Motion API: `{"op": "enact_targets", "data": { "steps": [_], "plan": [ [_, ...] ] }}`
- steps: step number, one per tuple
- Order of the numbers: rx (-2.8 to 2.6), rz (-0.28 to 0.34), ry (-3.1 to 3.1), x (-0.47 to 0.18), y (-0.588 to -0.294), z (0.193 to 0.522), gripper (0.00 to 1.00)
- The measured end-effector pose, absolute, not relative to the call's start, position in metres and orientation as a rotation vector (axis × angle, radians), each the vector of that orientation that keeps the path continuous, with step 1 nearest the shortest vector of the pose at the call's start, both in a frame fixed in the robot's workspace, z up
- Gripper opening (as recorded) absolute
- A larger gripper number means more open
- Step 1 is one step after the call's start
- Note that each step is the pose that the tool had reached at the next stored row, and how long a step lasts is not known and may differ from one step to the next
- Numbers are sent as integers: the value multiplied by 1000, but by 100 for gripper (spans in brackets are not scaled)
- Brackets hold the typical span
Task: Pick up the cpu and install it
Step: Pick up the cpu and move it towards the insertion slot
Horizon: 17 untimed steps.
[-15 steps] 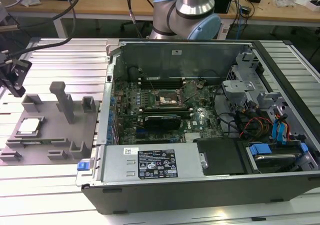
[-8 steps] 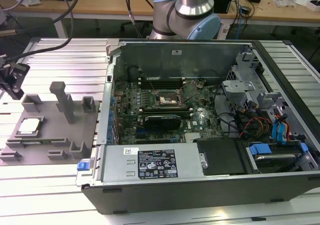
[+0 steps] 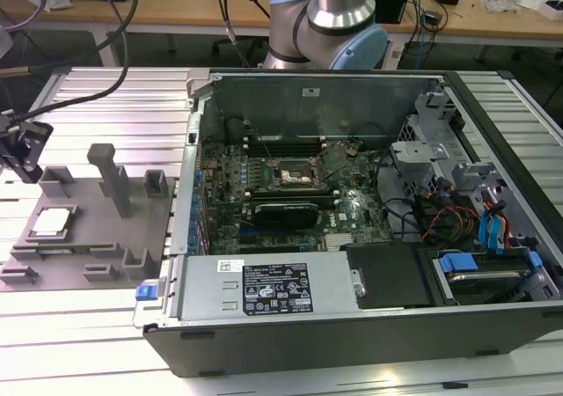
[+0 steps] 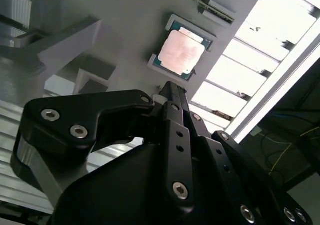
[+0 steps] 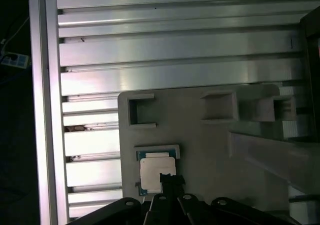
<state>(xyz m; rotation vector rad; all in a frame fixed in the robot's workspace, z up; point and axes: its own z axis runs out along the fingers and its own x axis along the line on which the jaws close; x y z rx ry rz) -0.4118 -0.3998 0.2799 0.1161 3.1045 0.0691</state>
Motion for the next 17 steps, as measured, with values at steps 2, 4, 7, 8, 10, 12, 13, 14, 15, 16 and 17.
{"op": "enact_targets", "data": {
  "steps": [2, 4, 7, 8, 10, 12, 13, 14, 15, 16, 17],
  "plan": [
    [116, 69, 3104, -413, -400, 278, 11],
    [116, 69, 3104, -414, -400, 276, 11],
    [116, 69, 3104, -415, -400, 275, 11],
    [116, 69, 3104, -416, -400, 274, 11],
    [116, 70, 3104, -418, -400, 271, 11],
    [116, 69, 3104, -419, -400, 269, 11],
    [116, 69, 3104, -420, -400, 268, 11],
    [116, 69, 3103, -421, -400, 265, 11],
    [116, 69, 3103, -422, -400, 263, 11],
    [116, 69, 3103, -422, -400, 261, 11],
    [116, 69, 3103, -423, -401, 257, 11]
  ]
}}
